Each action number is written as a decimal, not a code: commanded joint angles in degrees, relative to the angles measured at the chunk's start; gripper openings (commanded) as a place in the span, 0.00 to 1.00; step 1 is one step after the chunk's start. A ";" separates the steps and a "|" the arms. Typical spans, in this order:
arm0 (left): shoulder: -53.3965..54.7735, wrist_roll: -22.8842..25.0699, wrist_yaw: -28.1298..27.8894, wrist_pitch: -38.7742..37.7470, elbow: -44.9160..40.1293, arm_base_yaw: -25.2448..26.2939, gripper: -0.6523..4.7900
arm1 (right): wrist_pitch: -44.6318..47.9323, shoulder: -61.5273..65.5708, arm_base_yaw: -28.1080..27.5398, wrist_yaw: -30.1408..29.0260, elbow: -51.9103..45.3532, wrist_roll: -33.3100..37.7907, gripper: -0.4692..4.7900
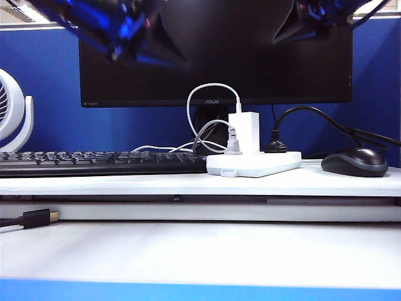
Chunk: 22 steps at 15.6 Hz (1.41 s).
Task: Unplug the white charger from the socket, then place it next to the socket.
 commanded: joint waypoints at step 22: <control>12.11 1.49 -2.69 9.05 1.33 -7.76 0.11 | -3.65 15.74 4.70 -3.45 0.22 -10.69 0.64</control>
